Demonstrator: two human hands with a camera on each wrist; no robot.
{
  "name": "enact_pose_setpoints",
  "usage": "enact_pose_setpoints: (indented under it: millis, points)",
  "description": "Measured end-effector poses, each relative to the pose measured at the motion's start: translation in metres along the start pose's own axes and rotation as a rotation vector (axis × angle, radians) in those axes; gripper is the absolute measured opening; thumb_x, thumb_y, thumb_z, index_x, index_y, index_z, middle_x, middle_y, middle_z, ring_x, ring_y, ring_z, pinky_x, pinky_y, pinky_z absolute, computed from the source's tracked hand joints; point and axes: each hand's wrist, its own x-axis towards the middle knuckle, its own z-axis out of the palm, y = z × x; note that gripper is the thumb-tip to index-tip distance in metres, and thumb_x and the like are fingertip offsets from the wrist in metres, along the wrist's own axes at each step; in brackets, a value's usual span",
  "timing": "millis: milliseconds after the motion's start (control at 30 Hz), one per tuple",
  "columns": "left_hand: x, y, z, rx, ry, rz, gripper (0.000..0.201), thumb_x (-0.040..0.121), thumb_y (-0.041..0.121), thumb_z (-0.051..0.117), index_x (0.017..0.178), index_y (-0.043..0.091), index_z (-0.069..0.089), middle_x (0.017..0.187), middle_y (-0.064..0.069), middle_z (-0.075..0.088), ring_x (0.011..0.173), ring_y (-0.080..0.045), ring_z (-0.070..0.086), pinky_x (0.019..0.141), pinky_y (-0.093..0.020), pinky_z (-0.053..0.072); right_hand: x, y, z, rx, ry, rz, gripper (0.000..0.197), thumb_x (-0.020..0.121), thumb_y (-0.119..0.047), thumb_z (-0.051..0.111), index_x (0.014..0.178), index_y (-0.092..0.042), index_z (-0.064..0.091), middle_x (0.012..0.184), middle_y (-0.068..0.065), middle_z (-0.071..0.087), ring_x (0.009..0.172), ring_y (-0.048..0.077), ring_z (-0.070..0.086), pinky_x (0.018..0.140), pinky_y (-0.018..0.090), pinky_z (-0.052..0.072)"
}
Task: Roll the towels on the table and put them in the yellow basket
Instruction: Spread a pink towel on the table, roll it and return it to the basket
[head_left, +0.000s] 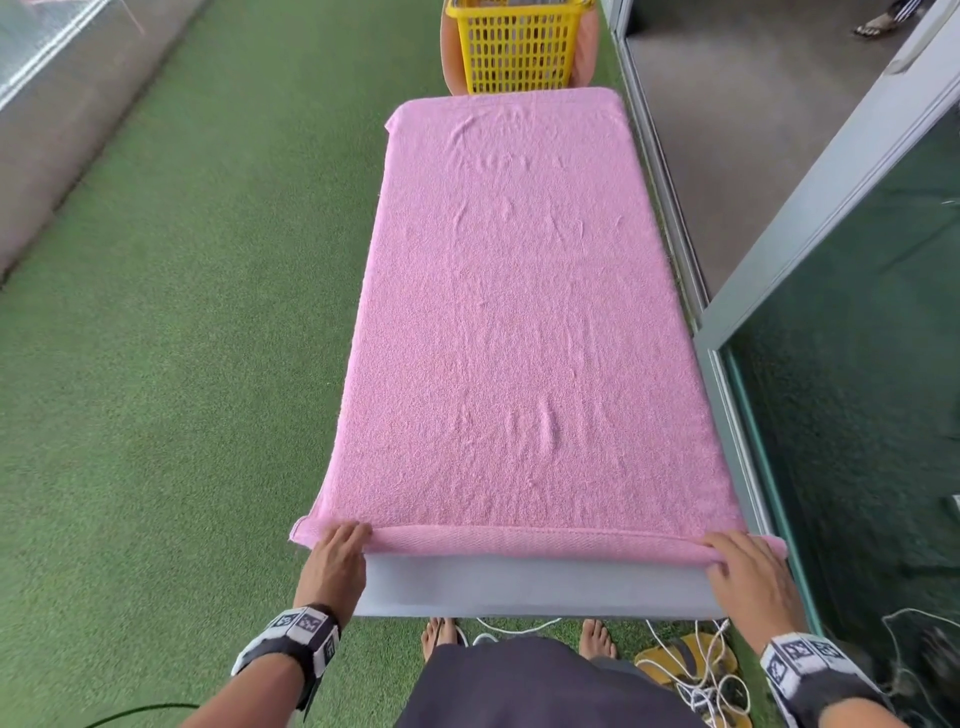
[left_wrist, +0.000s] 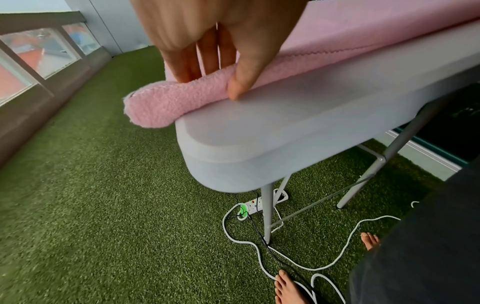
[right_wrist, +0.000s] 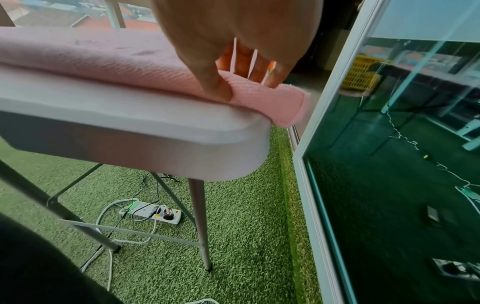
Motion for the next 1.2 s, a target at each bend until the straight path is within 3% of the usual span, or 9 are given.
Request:
enact_pose_setpoints:
  millis: [133,200,333,500,667,833,1000,1100,1200]
  points:
    - [0.002,0.005,-0.014,0.105,-0.050,0.027,0.024,0.081,0.008,0.041,0.070,0.016,0.061,0.065,0.006,0.058,0.059,-0.015,0.052,0.055,-0.034,0.052,0.010,-0.007,-0.012,-0.120,-0.046,-0.021,0.020,0.072,-0.012,0.074,0.069,-0.030,0.067,0.068,-0.013,0.065,0.072,0.011,0.053,0.083,0.037,0.033]
    - [0.000,0.009,-0.018,0.147,-0.097,0.008,0.026,0.090,0.013,0.038,0.071,0.021,0.053,0.062,0.011,0.050,0.057,-0.012,0.045,0.065,-0.036,0.050,0.015,-0.009,-0.014,-0.159,-0.097,-0.011,0.031,0.085,-0.018,0.060,0.057,-0.029,0.050,0.056,-0.012,0.052,0.068,0.007,0.047,0.082,0.034,0.029]
    - [0.002,0.016,-0.018,0.145,-0.108,-0.089,0.027,0.081,-0.005,0.047,0.101,0.012,0.050,0.077,0.001,0.052,0.057,-0.013,0.045,0.066,-0.032,0.048,0.016,-0.011,-0.016,-0.037,0.005,-0.013,0.020,0.085,-0.013,0.058,0.080,-0.031,0.052,0.079,-0.016,0.052,0.077,0.007,0.050,0.084,0.031,0.026]
    - [0.004,0.022,-0.014,0.248,-0.068,-0.008,0.050,0.042,-0.019,0.066,0.080,0.012,0.054,0.071,-0.003,0.051,0.060,-0.018,0.043,0.052,-0.034,0.047,0.008,-0.010,-0.009,-0.068,-0.039,-0.062,0.049,0.065,0.007,0.070,0.066,-0.030,0.039,0.073,-0.013,0.039,0.069,0.013,0.043,0.066,0.035,0.041]
    - [0.001,0.024,-0.011,0.260,-0.090,-0.012,0.061,0.035,-0.016,0.063,0.088,0.012,0.056,0.079,-0.004,0.055,0.067,-0.019,0.048,0.059,-0.033,0.051,0.011,-0.006,-0.006,-0.031,-0.071,-0.062,0.046,0.061,-0.001,0.078,0.095,-0.024,0.058,0.095,-0.008,0.054,0.091,0.017,0.053,0.082,0.040,0.048]
    - [0.010,0.024,-0.016,0.186,-0.079,-0.040,0.028,0.064,-0.011,0.059,0.078,0.013,0.062,0.072,0.000,0.061,0.065,-0.019,0.054,0.063,-0.034,0.049,0.026,-0.008,-0.008,0.022,-0.017,0.010,0.035,0.071,0.002,0.072,0.101,-0.016,0.072,0.101,-0.001,0.070,0.094,0.022,0.061,0.092,0.045,0.045]
    - [0.013,0.022,-0.015,0.199,-0.134,-0.038,0.033,0.083,0.019,0.014,0.072,0.024,0.045,0.064,0.009,0.050,0.057,-0.012,0.043,0.074,-0.038,0.048,0.035,-0.014,-0.021,-0.111,-0.124,-0.010,0.019,0.093,-0.021,0.050,0.084,-0.036,0.057,0.072,-0.016,0.058,0.077,0.009,0.050,0.082,0.033,0.026]
    - [0.017,0.024,-0.019,0.163,-0.054,-0.084,0.026,0.076,0.000,0.046,0.092,0.017,0.057,0.076,0.003,0.056,0.063,-0.014,0.049,0.071,-0.038,0.051,0.038,-0.015,-0.025,-0.055,-0.047,0.013,0.019,0.089,-0.015,0.053,0.086,-0.033,0.048,0.083,-0.015,0.055,0.081,0.012,0.052,0.083,0.035,0.029]
    - [0.017,0.025,-0.018,0.202,-0.012,-0.043,0.055,0.045,-0.018,0.064,0.090,0.012,0.056,0.077,-0.003,0.054,0.065,-0.016,0.046,0.057,-0.034,0.051,0.034,-0.016,-0.021,-0.037,-0.029,-0.026,0.030,0.080,-0.008,0.060,0.078,-0.032,0.042,0.082,-0.012,0.046,0.078,0.015,0.047,0.075,0.034,0.037]
